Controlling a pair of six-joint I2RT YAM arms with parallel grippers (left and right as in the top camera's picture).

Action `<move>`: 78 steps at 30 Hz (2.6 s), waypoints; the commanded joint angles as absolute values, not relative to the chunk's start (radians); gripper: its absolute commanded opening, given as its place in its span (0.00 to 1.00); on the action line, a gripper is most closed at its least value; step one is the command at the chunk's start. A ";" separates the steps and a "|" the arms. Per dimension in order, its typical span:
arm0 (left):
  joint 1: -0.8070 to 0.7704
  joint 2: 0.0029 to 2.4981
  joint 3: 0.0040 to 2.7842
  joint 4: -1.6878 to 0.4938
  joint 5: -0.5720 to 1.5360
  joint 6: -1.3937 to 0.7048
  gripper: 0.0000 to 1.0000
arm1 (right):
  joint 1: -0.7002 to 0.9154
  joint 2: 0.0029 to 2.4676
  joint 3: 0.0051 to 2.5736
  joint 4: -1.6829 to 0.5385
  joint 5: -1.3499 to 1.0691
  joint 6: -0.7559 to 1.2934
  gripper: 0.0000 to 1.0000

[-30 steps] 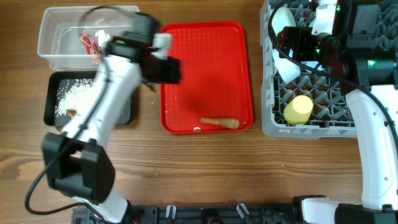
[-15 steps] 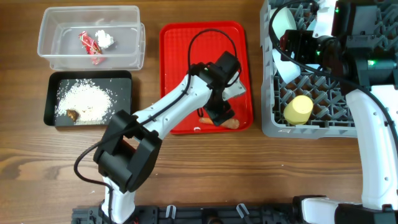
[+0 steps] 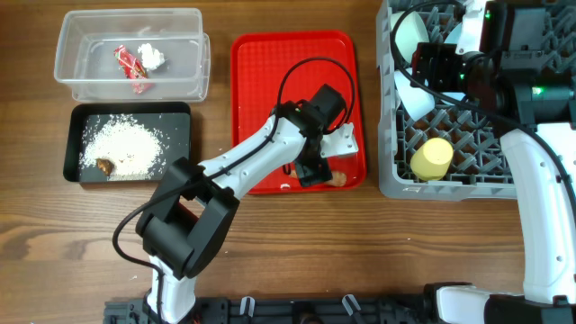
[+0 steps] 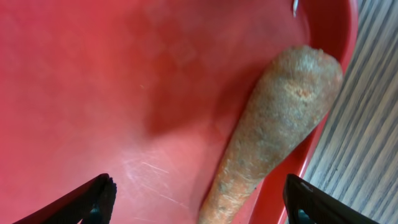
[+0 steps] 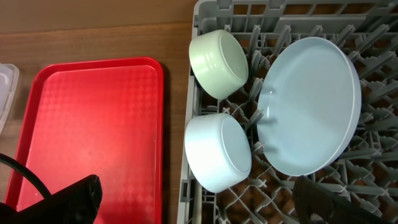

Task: Sort waste into correct bins and load items into the dishwasher rack
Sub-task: 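Reach left gripper to the carrot on the red tray, then grasp the carrot with left gripper and lift it, then carry the carrot with left gripper and drop it onto the black tray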

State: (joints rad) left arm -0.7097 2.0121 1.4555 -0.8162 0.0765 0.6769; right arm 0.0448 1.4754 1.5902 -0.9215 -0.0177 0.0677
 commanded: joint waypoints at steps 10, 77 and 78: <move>-0.712 2.065 1.425 -0.765 0.126 0.703 0.86 | 0.047 1.483 1.588 -0.925 0.001 0.082 1.00; 0.008 1.588 1.487 -0.852 -0.110 -0.304 0.06 | 0.047 1.483 1.588 -0.888 0.000 0.079 1.00; 0.046 1.604 1.487 -0.871 -0.110 -0.304 0.06 | 0.047 1.483 1.588 -0.888 0.000 0.079 1.00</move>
